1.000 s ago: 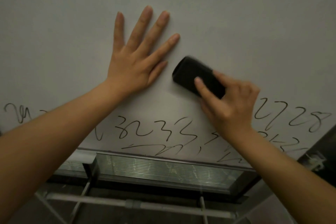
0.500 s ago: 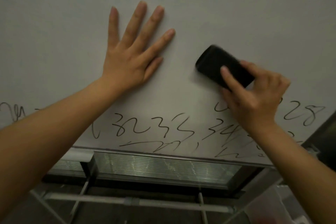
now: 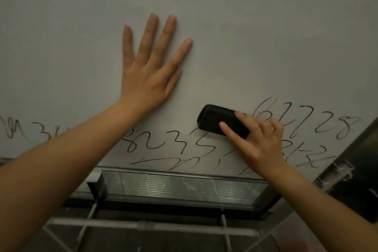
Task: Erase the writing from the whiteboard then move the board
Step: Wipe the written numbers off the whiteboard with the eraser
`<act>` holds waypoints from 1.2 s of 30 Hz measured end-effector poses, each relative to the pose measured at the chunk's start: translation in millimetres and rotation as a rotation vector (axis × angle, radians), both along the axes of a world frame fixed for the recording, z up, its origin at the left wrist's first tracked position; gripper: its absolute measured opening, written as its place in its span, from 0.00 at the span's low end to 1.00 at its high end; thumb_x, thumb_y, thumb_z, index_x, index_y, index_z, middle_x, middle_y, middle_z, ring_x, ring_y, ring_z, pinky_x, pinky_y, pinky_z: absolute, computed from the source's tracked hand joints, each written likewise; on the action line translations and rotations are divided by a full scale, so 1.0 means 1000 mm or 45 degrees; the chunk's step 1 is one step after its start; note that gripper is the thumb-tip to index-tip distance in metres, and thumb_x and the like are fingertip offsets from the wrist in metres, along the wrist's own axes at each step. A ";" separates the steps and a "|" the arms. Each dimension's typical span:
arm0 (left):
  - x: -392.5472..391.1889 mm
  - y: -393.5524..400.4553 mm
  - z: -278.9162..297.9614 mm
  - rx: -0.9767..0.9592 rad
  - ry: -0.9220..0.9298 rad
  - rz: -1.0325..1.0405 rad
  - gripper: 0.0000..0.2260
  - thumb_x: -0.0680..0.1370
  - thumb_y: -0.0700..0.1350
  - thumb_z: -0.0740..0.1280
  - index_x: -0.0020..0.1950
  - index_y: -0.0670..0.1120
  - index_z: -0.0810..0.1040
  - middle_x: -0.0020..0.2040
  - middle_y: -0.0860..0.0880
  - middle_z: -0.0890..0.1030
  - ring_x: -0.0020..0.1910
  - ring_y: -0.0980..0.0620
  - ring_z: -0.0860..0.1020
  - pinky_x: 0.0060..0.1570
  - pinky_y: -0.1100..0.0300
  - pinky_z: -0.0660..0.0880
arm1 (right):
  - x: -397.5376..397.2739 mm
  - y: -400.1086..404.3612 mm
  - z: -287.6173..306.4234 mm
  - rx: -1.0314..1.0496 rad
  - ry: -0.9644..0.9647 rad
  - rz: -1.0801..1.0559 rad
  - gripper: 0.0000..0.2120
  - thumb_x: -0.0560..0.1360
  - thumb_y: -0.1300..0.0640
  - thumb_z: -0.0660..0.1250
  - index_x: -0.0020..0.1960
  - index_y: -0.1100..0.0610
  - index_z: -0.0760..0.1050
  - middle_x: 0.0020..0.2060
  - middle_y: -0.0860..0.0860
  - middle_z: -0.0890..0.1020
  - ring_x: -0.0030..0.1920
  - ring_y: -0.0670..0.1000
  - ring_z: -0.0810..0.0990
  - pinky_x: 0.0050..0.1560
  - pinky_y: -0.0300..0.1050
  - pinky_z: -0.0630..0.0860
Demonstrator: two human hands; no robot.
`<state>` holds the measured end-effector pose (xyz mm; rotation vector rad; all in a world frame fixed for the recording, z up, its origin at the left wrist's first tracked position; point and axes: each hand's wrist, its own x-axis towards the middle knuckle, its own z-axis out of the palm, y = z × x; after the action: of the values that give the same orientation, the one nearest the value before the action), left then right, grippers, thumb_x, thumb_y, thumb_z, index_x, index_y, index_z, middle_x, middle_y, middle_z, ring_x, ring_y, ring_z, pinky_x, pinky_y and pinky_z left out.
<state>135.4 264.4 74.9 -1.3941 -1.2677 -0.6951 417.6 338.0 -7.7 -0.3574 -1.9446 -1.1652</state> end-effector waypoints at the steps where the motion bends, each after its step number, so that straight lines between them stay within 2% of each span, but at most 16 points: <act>1: 0.000 0.000 0.000 0.000 0.000 -0.009 0.22 0.84 0.49 0.56 0.77 0.47 0.63 0.74 0.36 0.64 0.73 0.32 0.59 0.68 0.31 0.52 | 0.005 0.002 0.003 0.028 -0.033 0.004 0.26 0.71 0.60 0.74 0.67 0.48 0.72 0.60 0.57 0.74 0.50 0.55 0.72 0.49 0.51 0.64; 3: -0.001 0.001 -0.001 -0.001 0.003 -0.019 0.22 0.84 0.50 0.55 0.78 0.47 0.62 0.74 0.36 0.64 0.73 0.32 0.59 0.69 0.31 0.51 | 0.014 0.008 0.016 0.069 -0.035 0.010 0.25 0.72 0.59 0.74 0.66 0.48 0.72 0.61 0.56 0.74 0.50 0.55 0.73 0.49 0.51 0.63; 8: -0.005 0.001 -0.002 0.000 -0.005 -0.017 0.22 0.84 0.50 0.56 0.78 0.47 0.62 0.75 0.36 0.63 0.73 0.33 0.58 0.70 0.33 0.50 | 0.027 0.023 0.064 0.039 0.248 -0.018 0.22 0.75 0.55 0.71 0.67 0.47 0.70 0.61 0.56 0.72 0.49 0.57 0.72 0.48 0.51 0.62; 11: -0.003 0.003 -0.003 0.007 0.002 -0.028 0.23 0.84 0.50 0.55 0.78 0.47 0.62 0.74 0.35 0.64 0.73 0.32 0.59 0.69 0.32 0.51 | 0.028 0.020 0.062 -0.038 0.347 -0.035 0.19 0.77 0.53 0.68 0.67 0.48 0.69 0.61 0.57 0.71 0.51 0.58 0.72 0.49 0.51 0.61; 14: -0.002 0.003 -0.003 -0.001 0.007 -0.018 0.23 0.84 0.51 0.55 0.78 0.47 0.61 0.74 0.35 0.64 0.73 0.32 0.58 0.68 0.31 0.51 | 0.025 0.013 0.034 -0.113 0.303 -0.037 0.20 0.77 0.54 0.69 0.67 0.48 0.70 0.61 0.57 0.71 0.49 0.58 0.72 0.48 0.51 0.62; 17: -0.005 0.003 -0.003 0.008 0.014 -0.007 0.23 0.84 0.51 0.54 0.78 0.47 0.61 0.75 0.36 0.63 0.73 0.32 0.58 0.70 0.34 0.48 | 0.031 0.011 0.004 -0.060 0.117 -0.088 0.26 0.71 0.57 0.74 0.67 0.48 0.71 0.61 0.56 0.72 0.49 0.56 0.72 0.48 0.51 0.63; 21: -0.003 0.004 -0.005 0.027 0.016 -0.014 0.23 0.84 0.51 0.54 0.78 0.47 0.61 0.75 0.36 0.63 0.74 0.33 0.57 0.72 0.36 0.44 | 0.046 0.016 0.004 0.046 -0.028 -0.096 0.32 0.68 0.60 0.77 0.68 0.47 0.70 0.62 0.55 0.73 0.51 0.55 0.72 0.49 0.52 0.63; 23: -0.002 0.005 -0.005 0.023 0.014 -0.018 0.23 0.84 0.51 0.54 0.78 0.47 0.60 0.75 0.37 0.63 0.74 0.33 0.57 0.72 0.36 0.44 | 0.052 0.022 0.020 0.062 -0.008 -0.086 0.32 0.69 0.60 0.77 0.69 0.47 0.70 0.63 0.55 0.73 0.51 0.56 0.72 0.49 0.52 0.63; 29: -0.006 0.007 -0.004 0.020 0.023 -0.009 0.23 0.84 0.51 0.55 0.79 0.47 0.59 0.76 0.36 0.62 0.74 0.33 0.56 0.72 0.36 0.44 | 0.057 0.036 0.062 -0.038 0.315 -0.095 0.21 0.77 0.52 0.69 0.69 0.49 0.68 0.62 0.58 0.72 0.50 0.59 0.72 0.48 0.51 0.61; 32: -0.006 0.008 -0.006 0.025 0.028 -0.008 0.24 0.84 0.51 0.55 0.79 0.47 0.58 0.75 0.35 0.62 0.74 0.32 0.56 0.72 0.36 0.43 | 0.053 0.033 0.048 -0.079 0.346 -0.104 0.21 0.78 0.52 0.68 0.69 0.49 0.67 0.62 0.58 0.71 0.50 0.59 0.72 0.48 0.51 0.61; 36: -0.006 0.007 -0.006 0.035 0.037 -0.006 0.24 0.83 0.51 0.55 0.79 0.47 0.59 0.75 0.35 0.62 0.74 0.32 0.57 0.72 0.36 0.44 | 0.053 0.023 0.008 -0.109 0.242 -0.125 0.23 0.76 0.52 0.70 0.69 0.49 0.67 0.61 0.58 0.71 0.49 0.58 0.71 0.47 0.50 0.62</act>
<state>129.2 271.5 68.8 -1.3802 -1.2284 -0.6908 470.6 361.1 0.2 -0.5936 -1.8306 -1.0705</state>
